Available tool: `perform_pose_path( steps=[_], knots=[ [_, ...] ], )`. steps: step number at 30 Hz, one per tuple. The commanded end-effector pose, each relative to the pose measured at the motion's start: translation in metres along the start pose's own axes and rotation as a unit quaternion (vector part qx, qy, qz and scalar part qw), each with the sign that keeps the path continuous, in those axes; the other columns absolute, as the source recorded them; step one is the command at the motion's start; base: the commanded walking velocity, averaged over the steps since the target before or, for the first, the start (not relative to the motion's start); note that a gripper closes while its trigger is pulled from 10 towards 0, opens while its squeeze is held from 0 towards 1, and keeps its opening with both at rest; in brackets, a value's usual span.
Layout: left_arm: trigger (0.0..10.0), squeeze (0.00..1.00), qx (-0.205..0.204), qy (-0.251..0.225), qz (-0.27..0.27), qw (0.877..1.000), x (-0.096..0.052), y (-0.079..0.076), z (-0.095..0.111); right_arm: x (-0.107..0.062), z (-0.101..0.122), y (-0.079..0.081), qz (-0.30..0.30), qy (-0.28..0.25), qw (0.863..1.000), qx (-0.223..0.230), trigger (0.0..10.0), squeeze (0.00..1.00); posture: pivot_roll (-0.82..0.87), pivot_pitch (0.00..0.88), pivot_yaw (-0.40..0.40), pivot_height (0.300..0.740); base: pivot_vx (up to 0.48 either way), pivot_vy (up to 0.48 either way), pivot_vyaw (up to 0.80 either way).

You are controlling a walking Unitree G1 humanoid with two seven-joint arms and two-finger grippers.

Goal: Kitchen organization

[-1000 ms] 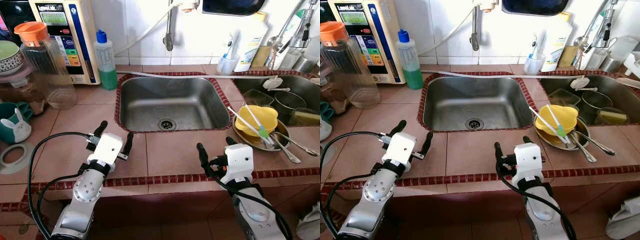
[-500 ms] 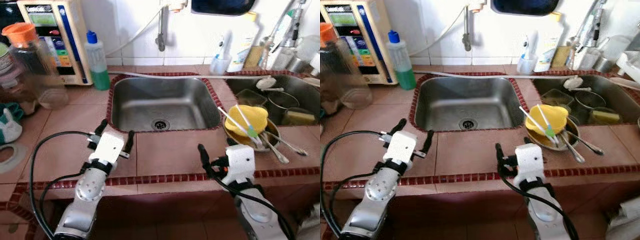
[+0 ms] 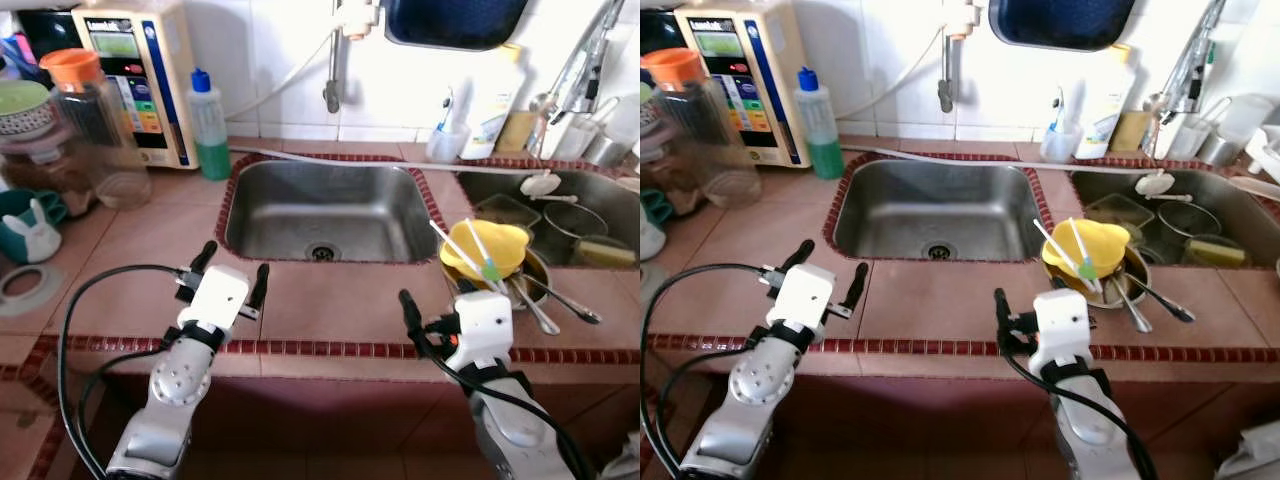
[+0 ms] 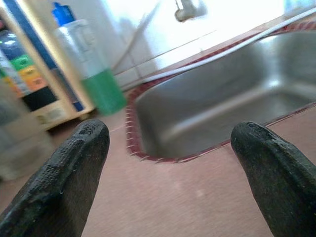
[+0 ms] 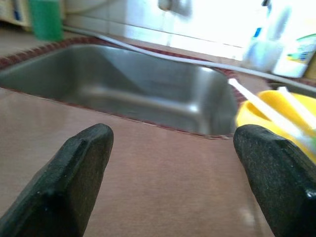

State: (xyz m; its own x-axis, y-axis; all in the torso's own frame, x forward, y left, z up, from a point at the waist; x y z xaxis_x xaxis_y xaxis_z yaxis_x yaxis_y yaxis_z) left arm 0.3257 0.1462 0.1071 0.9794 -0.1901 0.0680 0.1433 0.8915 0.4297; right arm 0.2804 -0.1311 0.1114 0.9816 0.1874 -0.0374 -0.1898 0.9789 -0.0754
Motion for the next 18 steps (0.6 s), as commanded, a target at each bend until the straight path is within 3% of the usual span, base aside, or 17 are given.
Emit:
perform_pose_path(
  steps=[1, 18],
  knots=[
    [10.0, 0.0, 0.0, -0.005, -0.005, 1.0, 0.0011, -0.003, 0.0037, -0.0008, 0.0003, -0.006, -0.008, 0.0, 1.0, -0.006, 10.0, 0.0, 0.11, 0.0, -0.01, 0.74, 0.0, 0.0, 0.0],
    [10.0, 0.0, -0.008, -0.003, -0.007, 1.0, 0.0018, -0.0018, 0.0036, -0.0008, -0.0002, -0.0052, -0.008, 0.0, 1.0, -0.004, 10.0, 0.0, 0.12, 0.0, -0.008, 0.74, 0.0, 0.0, 0.0]
  ],
)
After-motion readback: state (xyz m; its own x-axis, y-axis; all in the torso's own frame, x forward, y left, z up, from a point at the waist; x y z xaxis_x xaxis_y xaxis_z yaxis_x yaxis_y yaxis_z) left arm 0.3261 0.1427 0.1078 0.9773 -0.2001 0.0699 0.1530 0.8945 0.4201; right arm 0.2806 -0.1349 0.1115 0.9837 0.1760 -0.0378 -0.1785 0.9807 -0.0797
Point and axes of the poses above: a point about 5 cm out from each wrist's last joint towards the gripper, its own x axis pointing out of the wrist towards the gripper, its own z axis along the axis of the wrist's last joint, y = z × x, the point moved 5 cm from there along x, pointing out of the wrist towards the gripper, and after that the axes turned 2 degrees about x, right-handed, at the moved point
